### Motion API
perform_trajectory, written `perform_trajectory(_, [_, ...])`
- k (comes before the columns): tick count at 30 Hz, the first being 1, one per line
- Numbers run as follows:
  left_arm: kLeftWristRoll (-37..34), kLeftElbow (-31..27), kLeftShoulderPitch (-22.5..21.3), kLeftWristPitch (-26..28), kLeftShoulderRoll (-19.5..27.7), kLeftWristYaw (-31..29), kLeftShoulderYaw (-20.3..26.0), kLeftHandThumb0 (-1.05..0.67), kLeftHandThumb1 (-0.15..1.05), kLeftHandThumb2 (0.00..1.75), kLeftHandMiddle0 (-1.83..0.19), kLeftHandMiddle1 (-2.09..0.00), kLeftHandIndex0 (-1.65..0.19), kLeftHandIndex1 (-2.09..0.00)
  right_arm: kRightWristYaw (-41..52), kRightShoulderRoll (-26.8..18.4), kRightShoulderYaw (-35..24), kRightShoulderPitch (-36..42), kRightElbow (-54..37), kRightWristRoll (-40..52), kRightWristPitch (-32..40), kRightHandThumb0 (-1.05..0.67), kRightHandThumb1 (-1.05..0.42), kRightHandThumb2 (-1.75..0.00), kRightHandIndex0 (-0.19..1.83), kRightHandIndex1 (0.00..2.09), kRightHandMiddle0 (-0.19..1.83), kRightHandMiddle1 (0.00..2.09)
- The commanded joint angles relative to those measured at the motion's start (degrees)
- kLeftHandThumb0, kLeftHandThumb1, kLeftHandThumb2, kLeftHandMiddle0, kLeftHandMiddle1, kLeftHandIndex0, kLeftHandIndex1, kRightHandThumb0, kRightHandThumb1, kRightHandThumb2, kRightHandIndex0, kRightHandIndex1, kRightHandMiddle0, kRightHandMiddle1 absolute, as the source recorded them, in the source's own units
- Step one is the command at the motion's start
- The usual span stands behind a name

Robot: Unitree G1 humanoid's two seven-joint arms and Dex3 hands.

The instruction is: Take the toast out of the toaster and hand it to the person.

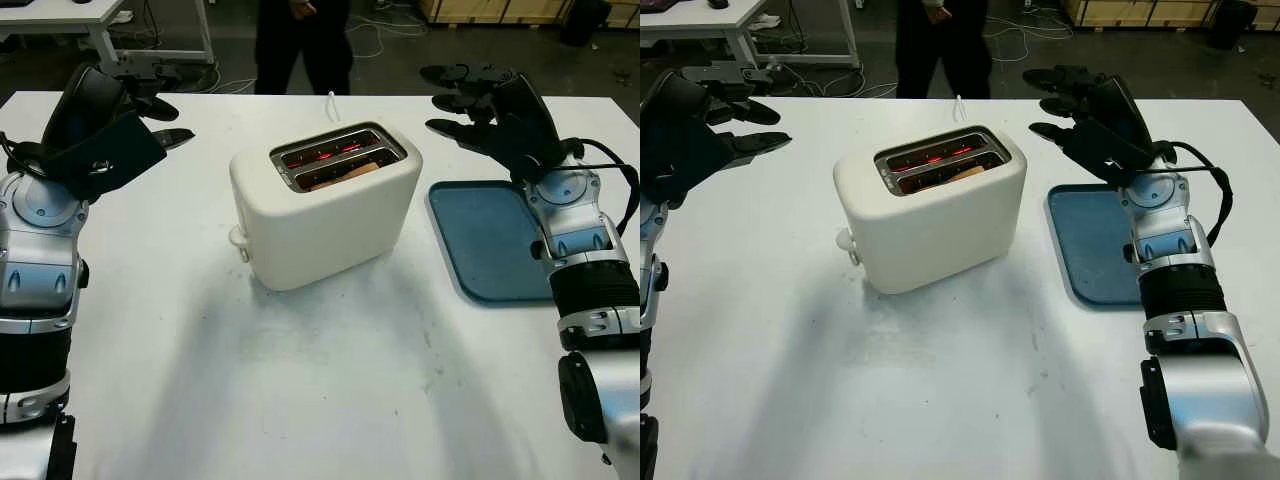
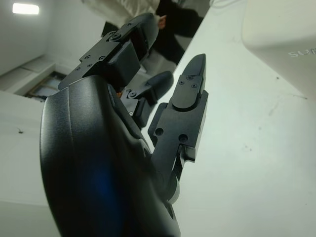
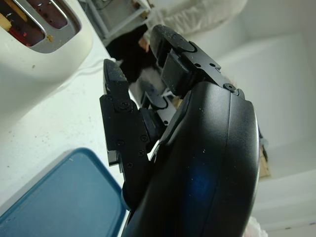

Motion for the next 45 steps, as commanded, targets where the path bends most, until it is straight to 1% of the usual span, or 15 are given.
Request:
perform_trajectory(1, [0.08, -0.37, -0.14, 0.5, -0.62, 0.69, 0.11, -0.08, 0.87, 0.0, -0.49, -0.76, -0.71, -0.08, 0.24, -0.11, -0.39, 0.18, -0.78, 0.4, 0.87, -0.11, -0.92, -0.07, 0.69, 0.0, 0.62, 0.0])
perform_trajectory(4, [0.27, -0.32, 0.05, -0.81, -0.24, 0.38, -0.03, -0.08, 0.87, 0.0, -0.5, -0.77, -0.71, -0.09, 0.18, -0.61, -0.2, 0.31, -0.96, -0.05, -0.27, -0.16, -0.92, -0.06, 0.71, 0.01, 0.63, 0.01])
perform_trajectory(6, [0.32, -0.15, 0.15, -1.33, -0.15, 0.47, 0.07, -0.1, 0.87, 0.0, -0.5, -0.77, -0.71, -0.09, 0.47, -0.73, -0.29, 0.6, -1.73, 0.1, 0.28, -0.18, -0.92, -0.06, 0.71, 0.01, 0.63, 0.01])
perform_trajectory(12, [0.07, -2.96, 0.27, 1.94, -0.75, 0.5, 0.63, -0.08, 0.87, 0.0, -0.47, -0.76, -0.69, -0.08, 1.63, -1.28, -0.4, 1.46, -4.32, 0.2, 1.27, -0.21, -0.92, -0.06, 0.7, 0.0, 0.62, 0.0])
perform_trajectory(17, [-0.34, -4.08, 0.61, 2.22, -1.0, 0.43, 1.02, -0.06, 0.88, 0.01, -0.47, -0.77, -0.69, -0.08, 2.29, -2.2, -0.39, 2.33, -6.25, -0.15, 1.57, -0.24, -0.92, -0.07, 0.7, 0.01, 0.63, 0.0])
perform_trajectory(20, [-0.18, -4.29, 0.59, 2.71, -0.94, 0.34, 0.88, -0.05, 0.88, 0.0, -0.46, -0.77, -0.69, -0.08, 2.9, -1.88, -0.51, 2.78, -6.78, 0.55, 2.2, -0.2, -0.92, -0.08, 0.7, 0.01, 0.62, 0.0])
perform_trajectory(24, [-0.06, -3.93, 0.59, 2.12, -0.73, 0.38, 0.86, -0.05, 0.87, 0.0, -0.47, -0.78, -0.7, -0.08, 2.54, -1.7, -0.4, 3.47, -7.23, 0.13, 1.65, -0.2, -0.92, -0.07, 0.71, 0.01, 0.64, 0.01])
perform_trajectory(28, [-0.02, -4.0, 0.51, 2.66, -0.68, 0.23, 0.82, -0.05, 0.88, 0.0, -0.46, -0.78, -0.69, -0.08, 2.96, -1.4, -0.63, 3.94, -8.35, 0.71, 3.18, -0.19, -0.92, -0.08, 0.7, 0.0, 0.63, 0.01])
perform_trajectory(33, [0.14, -3.9, 0.67, 2.36, -0.66, 0.38, 0.77, -0.05, 0.87, 0.0, -0.47, -0.79, -0.7, -0.08, 3.06, -1.33, -0.54, 3.87, -7.97, 0.9, 2.61, -0.18, -0.92, -0.08, 0.7, 0.0, 0.63, 0.0])
perform_trajectory(36, [0.08, -3.93, 0.86, 2.61, -0.63, 0.26, 0.82, -0.06, 0.88, 0.0, -0.46, -0.78, -0.69, -0.08, 2.89, -0.98, -0.72, 3.98, -8.27, 1.13, 3.83, -0.19, -0.92, -0.08, 0.69, 0.0, 0.63, 0.0])
perform_trajectory(45, [-0.04, -3.97, 2.38, 1.36, -0.53, 0.31, 0.97, -0.08, 0.88, 0.0, -0.46, -0.78, -0.7, -0.08, 2.7, -1.23, -0.57, 4.03, -7.72, 0.76, 3.49, -0.21, -0.92, -0.09, 0.68, 0.0, 0.62, 0.0])
